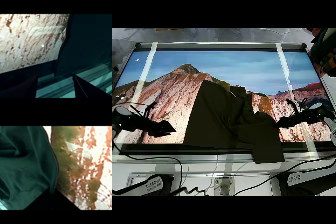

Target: Fold the clothes and pants, and hang the long-sleeved shirts on hangers.

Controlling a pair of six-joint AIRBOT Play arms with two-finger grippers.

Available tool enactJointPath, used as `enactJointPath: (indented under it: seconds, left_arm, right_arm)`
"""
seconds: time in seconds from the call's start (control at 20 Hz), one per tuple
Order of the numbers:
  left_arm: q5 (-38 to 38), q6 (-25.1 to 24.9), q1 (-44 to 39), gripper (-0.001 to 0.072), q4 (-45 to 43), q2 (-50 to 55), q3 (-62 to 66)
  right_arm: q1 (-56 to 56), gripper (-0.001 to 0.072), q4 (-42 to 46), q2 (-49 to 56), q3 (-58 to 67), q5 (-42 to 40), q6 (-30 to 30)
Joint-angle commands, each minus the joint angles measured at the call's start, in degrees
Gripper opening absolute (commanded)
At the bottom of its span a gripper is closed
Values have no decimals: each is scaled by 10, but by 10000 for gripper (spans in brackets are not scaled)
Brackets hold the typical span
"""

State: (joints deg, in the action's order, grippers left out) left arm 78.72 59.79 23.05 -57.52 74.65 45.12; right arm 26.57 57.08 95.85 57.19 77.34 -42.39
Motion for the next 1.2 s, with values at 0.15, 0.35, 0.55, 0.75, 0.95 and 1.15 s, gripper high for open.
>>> enactJointPath:
  seconds: [0.15,0.35,0.55,0.75,0.95,1.15]
  left_arm:
    - [-78,-63,4,473,28,0,-138]
    - [-112,-97,3,471,59,0,-180]
    - [-146,-112,-20,244,88,0,-183]
    - [-185,-112,-48,73,88,0,-183]
    - [-204,-144,-67,17,134,0,-180]
    - [-174,-189,-66,16,243,-10,-110]
  right_arm:
    - [-1,13,-2,0,1,7,0]
    - [-1,13,-4,0,1,12,-2]
    - [-1,13,-8,0,1,24,-5]
    - [-1,13,-26,-5,1,33,-6]
    - [-1,12,-33,-40,1,37,-6]
    - [-1,12,-70,-125,8,43,-6]
